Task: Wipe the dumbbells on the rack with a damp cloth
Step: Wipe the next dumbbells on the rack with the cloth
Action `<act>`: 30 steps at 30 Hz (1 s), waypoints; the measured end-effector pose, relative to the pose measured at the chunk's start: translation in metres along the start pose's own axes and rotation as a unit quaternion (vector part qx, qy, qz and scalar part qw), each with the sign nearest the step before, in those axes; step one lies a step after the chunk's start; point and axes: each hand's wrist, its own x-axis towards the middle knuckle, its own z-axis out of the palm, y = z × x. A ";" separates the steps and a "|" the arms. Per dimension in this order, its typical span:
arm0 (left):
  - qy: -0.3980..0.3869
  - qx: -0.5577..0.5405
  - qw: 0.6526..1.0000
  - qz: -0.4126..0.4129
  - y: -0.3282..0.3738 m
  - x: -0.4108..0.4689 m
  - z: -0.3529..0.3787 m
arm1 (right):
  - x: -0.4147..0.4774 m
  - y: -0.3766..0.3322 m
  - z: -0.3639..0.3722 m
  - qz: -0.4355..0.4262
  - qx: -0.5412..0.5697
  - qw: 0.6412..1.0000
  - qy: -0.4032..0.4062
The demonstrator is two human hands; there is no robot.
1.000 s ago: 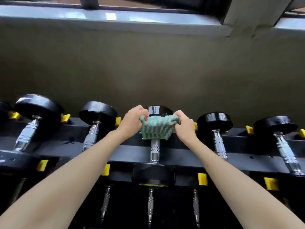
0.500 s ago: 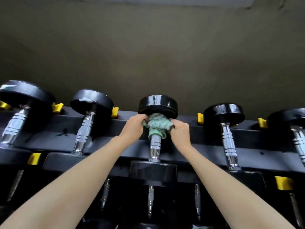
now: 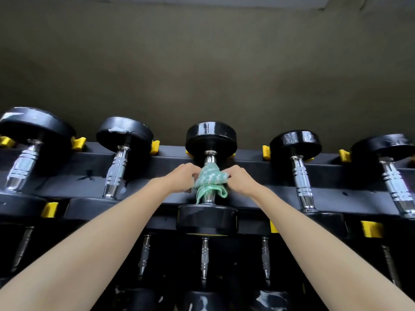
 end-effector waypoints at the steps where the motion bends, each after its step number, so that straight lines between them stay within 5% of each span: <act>1: -0.035 0.005 0.999 -0.004 0.000 -0.003 -0.001 | -0.002 0.003 0.002 0.003 -0.017 0.999 -0.032; 8: -0.243 0.168 0.955 -0.012 0.016 -0.020 -0.009 | -0.023 -0.013 -0.003 0.002 -0.232 0.944 -0.233; 17: -0.252 0.298 0.921 0.003 0.039 -0.040 -0.021 | -0.042 -0.060 -0.014 0.015 -0.463 0.850 -0.250; 26: -0.218 0.296 0.930 0.001 0.062 -0.080 -0.033 | -0.078 -0.088 -0.024 0.021 -0.492 0.848 -0.196; 30: -0.213 0.157 0.964 0.016 0.059 -0.101 -0.045 | -0.111 -0.093 -0.042 0.056 -0.344 0.913 -0.214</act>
